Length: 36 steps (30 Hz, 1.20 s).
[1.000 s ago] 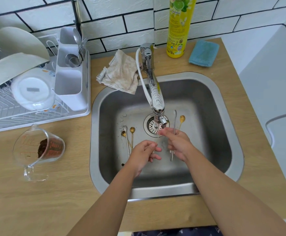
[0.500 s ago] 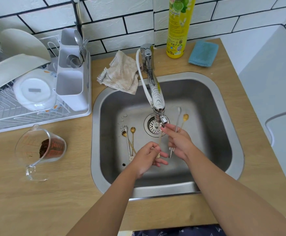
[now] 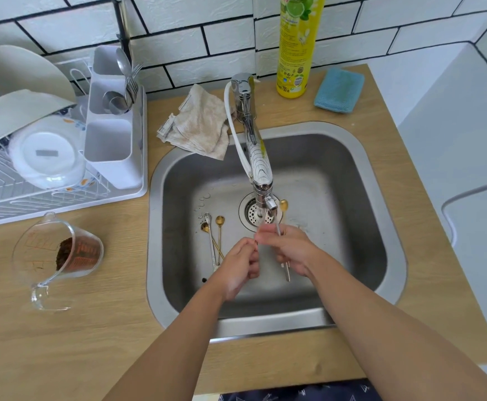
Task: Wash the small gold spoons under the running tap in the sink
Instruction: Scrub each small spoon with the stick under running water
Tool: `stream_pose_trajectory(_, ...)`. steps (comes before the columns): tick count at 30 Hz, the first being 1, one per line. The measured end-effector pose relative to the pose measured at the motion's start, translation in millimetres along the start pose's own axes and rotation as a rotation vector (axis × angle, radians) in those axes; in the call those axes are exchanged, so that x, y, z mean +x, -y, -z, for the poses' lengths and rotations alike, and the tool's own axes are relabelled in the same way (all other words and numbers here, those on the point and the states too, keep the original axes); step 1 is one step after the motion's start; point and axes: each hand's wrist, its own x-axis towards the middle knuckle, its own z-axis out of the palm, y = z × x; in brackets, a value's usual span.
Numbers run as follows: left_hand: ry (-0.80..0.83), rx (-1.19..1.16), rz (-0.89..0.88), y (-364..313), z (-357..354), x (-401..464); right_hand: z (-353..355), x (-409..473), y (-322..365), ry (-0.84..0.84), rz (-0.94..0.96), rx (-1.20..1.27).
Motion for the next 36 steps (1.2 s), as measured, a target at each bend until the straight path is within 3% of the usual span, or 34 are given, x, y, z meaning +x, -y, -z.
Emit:
stream_pose_trajectory(2,0.011,-0.073,0.049,-2,1,0,-3,0,-1,0.013,-0.001,0.0)
stream_pose_trajectory(8,0.1,0.001,0.225,-2,9,-4,4,9,3,-0.204,0.106,0.164)
stream_pose_trajectory(14,0.038,0.211,0.361,2,12,-3,-3,5,-1,-0.267,0.313,-0.139)
stream_pose_trajectory(20,-0.136,0.555,0.367,2,16,-6,-6,4,-10,-0.088,0.312,-0.332)
stream_pose_trajectory(22,-0.203,0.59,0.369,2,17,-7,-9,4,-11,-0.101,0.349,-0.345)
stream_pose_trajectory(25,-0.221,0.546,0.326,1,17,-6,-9,8,-9,-0.158,0.329,-0.312)
stream_pose_trajectory(29,-0.178,0.397,0.351,-5,18,-7,-7,6,-8,-0.064,0.286,-0.246)
stream_pose_trajectory(36,-0.107,0.307,0.354,-2,20,-5,-8,5,-3,-0.118,0.252,-0.227)
